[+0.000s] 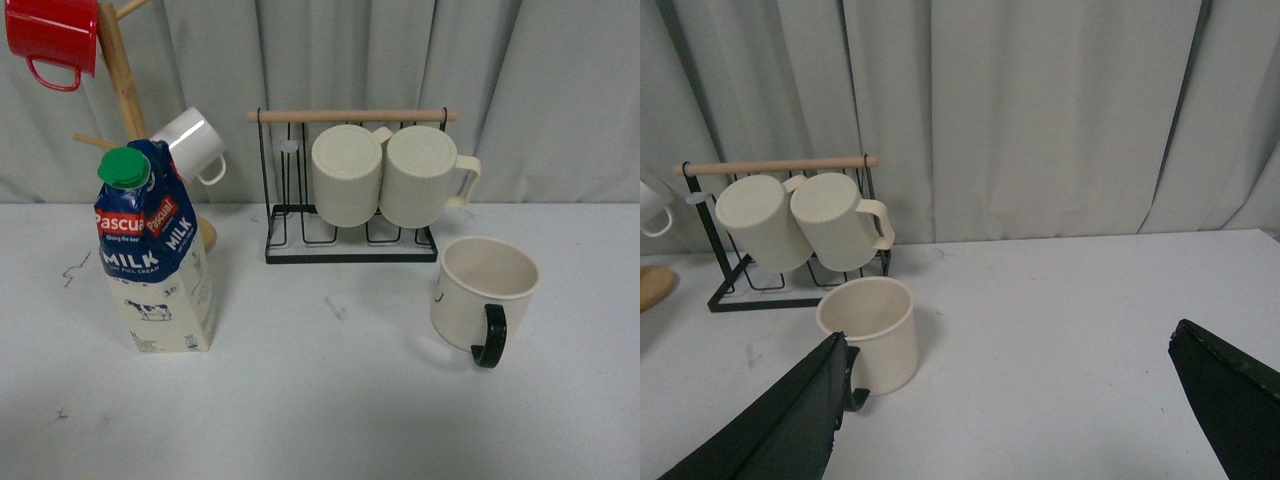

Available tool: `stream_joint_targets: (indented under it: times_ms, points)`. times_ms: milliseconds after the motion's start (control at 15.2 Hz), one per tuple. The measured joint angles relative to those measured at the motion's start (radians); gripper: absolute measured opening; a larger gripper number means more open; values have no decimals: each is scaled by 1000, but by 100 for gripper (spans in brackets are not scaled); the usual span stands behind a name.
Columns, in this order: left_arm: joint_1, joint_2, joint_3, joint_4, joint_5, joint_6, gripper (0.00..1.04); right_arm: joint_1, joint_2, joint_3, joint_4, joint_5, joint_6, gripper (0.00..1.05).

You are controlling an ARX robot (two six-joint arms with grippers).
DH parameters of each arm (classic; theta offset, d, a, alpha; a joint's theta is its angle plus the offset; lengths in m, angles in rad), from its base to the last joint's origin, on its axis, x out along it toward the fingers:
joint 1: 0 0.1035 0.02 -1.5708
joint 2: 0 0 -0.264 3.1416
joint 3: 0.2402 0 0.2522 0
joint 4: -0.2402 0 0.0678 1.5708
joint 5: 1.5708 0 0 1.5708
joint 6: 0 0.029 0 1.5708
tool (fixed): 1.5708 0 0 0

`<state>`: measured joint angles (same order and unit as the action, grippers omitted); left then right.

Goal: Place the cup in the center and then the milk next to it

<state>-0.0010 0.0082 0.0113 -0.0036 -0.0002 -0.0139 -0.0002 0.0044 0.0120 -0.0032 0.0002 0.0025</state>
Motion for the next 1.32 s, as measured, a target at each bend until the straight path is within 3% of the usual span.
stream_joint_targets:
  times_ms: [855, 921, 987, 1053, 1118, 1184, 1316]
  points:
    - [0, 0, 0, 0, 0, 0, 98, -1, 1, 0, -5, -5, -1, 98]
    - [0, 0, 0, -1, -2, 0, 98, -83, 84, 51, -133, -204, -34, 98]
    - [0, 0, 0, 2, 3, 0, 98, -187, 306, 113, -58, -406, -46, 98]
    - [0, 0, 0, 0, 0, 0, 98, -199, 454, 165, 70, -504, -47, 98]
    - [0, 0, 0, 0, 0, 0, 98, -169, 797, 311, 344, -457, -16, 98]
    - [0, 0, 0, 0, 0, 0, 98, -92, 1185, 514, 417, -263, 74, 98]
    - [0, 0, 0, 0, 0, 0, 98, -18, 1430, 703, 293, -141, 164, 98]
